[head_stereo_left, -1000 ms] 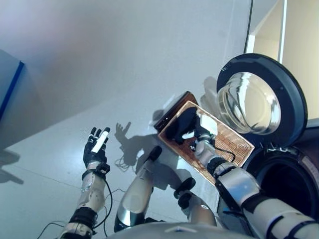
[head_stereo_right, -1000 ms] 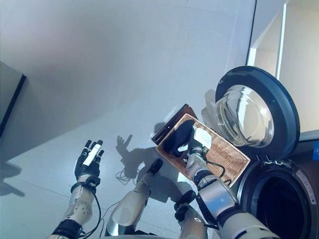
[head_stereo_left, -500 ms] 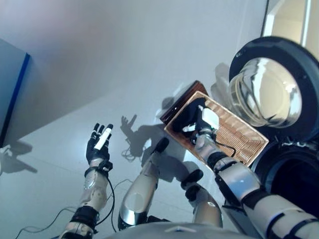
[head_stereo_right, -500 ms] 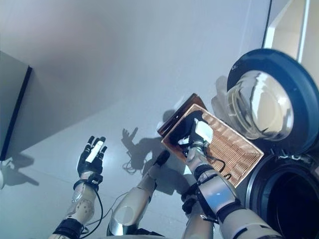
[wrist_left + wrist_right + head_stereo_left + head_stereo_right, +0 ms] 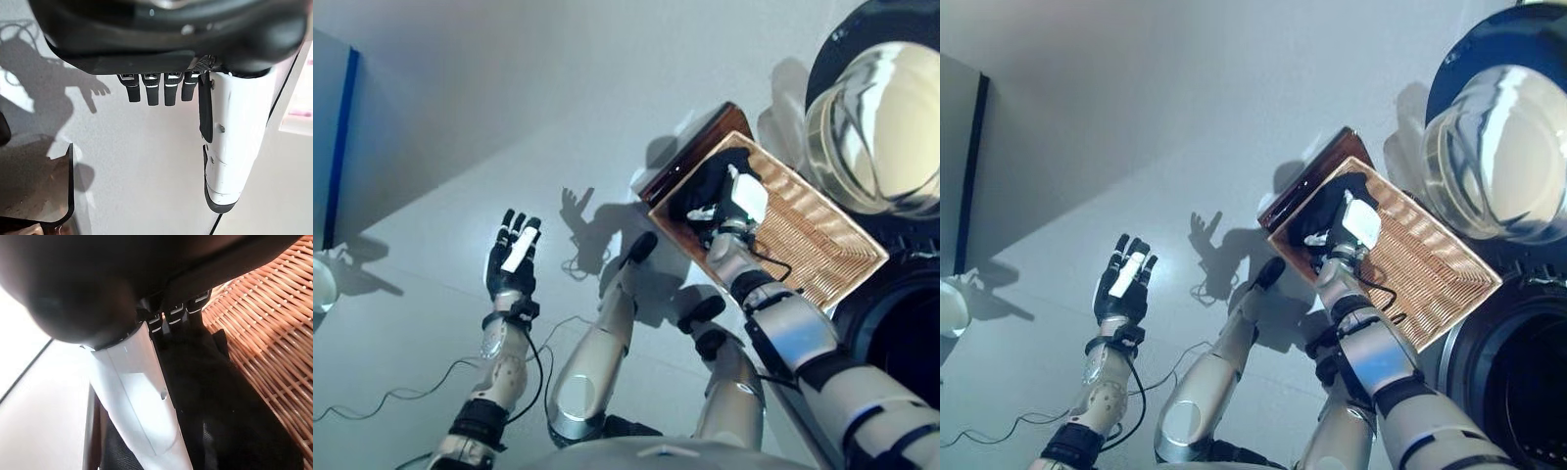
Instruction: Pick up the clothes and place them into the washing machine
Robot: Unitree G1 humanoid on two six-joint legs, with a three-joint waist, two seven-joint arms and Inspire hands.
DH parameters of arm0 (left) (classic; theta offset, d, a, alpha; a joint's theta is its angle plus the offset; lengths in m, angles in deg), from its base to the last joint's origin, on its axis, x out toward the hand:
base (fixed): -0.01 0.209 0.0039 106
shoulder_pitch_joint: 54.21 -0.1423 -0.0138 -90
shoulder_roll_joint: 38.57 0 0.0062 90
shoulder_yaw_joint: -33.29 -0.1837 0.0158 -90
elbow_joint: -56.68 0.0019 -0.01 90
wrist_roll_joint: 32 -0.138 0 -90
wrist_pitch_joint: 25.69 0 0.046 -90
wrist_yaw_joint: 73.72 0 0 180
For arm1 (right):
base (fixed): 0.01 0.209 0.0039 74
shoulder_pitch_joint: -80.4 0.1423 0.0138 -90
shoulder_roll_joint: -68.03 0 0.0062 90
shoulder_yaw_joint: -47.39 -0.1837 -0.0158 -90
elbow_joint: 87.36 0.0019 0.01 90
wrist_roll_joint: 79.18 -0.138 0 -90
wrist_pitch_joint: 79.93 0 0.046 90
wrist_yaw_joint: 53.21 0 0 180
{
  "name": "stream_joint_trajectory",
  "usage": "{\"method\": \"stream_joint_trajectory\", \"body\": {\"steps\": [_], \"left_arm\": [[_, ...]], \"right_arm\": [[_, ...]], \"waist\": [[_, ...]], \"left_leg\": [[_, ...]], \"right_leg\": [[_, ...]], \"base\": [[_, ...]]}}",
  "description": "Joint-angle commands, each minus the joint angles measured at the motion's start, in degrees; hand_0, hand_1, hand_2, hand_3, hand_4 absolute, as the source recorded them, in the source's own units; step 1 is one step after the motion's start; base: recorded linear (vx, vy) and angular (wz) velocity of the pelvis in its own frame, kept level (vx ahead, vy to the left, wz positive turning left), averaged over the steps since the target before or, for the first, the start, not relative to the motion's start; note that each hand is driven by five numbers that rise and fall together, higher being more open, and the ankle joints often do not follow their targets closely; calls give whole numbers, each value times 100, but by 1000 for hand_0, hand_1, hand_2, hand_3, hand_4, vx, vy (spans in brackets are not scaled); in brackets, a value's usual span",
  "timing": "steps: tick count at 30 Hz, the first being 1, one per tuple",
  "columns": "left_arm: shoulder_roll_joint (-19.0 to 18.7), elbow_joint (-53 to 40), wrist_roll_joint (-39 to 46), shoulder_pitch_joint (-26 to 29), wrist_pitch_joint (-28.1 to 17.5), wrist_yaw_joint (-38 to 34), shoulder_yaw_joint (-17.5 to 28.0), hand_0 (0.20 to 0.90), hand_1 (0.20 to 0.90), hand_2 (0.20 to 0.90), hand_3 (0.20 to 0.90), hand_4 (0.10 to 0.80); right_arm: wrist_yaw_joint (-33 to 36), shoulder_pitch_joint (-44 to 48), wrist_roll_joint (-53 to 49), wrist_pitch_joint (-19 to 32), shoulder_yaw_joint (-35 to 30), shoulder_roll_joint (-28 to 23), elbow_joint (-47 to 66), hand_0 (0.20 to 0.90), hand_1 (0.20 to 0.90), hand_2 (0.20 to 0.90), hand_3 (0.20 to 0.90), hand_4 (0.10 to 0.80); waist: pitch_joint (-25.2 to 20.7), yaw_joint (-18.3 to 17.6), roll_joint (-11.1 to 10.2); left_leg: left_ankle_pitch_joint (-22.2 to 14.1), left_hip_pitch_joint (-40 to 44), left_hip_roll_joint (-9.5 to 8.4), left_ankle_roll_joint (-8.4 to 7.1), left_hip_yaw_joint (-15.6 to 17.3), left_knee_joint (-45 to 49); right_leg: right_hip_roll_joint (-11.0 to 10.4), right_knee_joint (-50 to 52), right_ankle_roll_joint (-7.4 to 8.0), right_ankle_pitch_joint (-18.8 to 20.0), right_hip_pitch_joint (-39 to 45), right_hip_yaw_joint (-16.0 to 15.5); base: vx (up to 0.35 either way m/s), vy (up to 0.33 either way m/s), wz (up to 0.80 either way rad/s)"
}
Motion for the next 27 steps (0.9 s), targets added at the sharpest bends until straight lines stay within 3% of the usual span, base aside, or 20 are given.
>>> {"method": "stream_joint_trajectory", "body": {"steps": [1,16,17,18,19,20,27], "left_arm": [[-288,-767,13,-231,-495,21,-38,900,900,900,900,800],[-289,-989,159,-245,-529,-29,-283,900,900,900,900,800],[-282,-996,175,-246,-537,-45,-283,900,900,900,900,800],[-280,-996,175,-245,-537,-46,-283,900,900,900,900,800],[-294,-973,187,-228,-540,-58,-292,900,900,900,900,800],[-291,-971,189,-225,-541,-57,-291,900,900,900,900,800],[-271,-958,238,-234,-561,-52,-306,900,900,900,900,800]], "right_arm": [[-153,189,-171,-28,-90,-339,-90,900,900,900,900,800],[-23,707,-380,-27,-92,-956,-177,900,900,900,900,800],[0,744,-404,-24,-91,-1007,-161,650,650,650,650,622],[-1,745,-405,-24,-89,-1008,-162,510,510,510,510,522],[25,797,-361,-50,-27,-1048,-169,244,244,244,244,331],[25,800,-361,-50,-25,-1049,-170,200,200,200,200,300],[50,771,-393,-37,-50,-1075,-118,200,200,200,200,300]], "waist": [[49,118,413],[49,93,665],[49,82,674],[49,82,674],[49,78,688],[49,77,688],[49,37,657]], "left_leg": [[148,-41,-299,165,49,-465],[144,-806,-500,163,40,-141],[146,-832,-501,165,42,-140],[146,-834,-502,165,43,-139],[154,-838,-513,170,39,-148],[155,-840,-513,170,40,-148],[146,-766,-502,168,51,-145]], "right_leg": [[-85,49,311,12,-144,124],[-290,683,248,-251,-934,190],[-291,708,240,-267,-970,203],[-293,711,240,-268,-973,205],[-291,729,230,-278,-985,224],[-292,731,230,-278,-989,225],[-279,700,221,-272,-911,229]], "base": [[-25,7,5],[-12,0,4],[-6,0,12],[0,0,0],[-4,1,-23],[-7,0,-21],[-7,-2,6]]}}
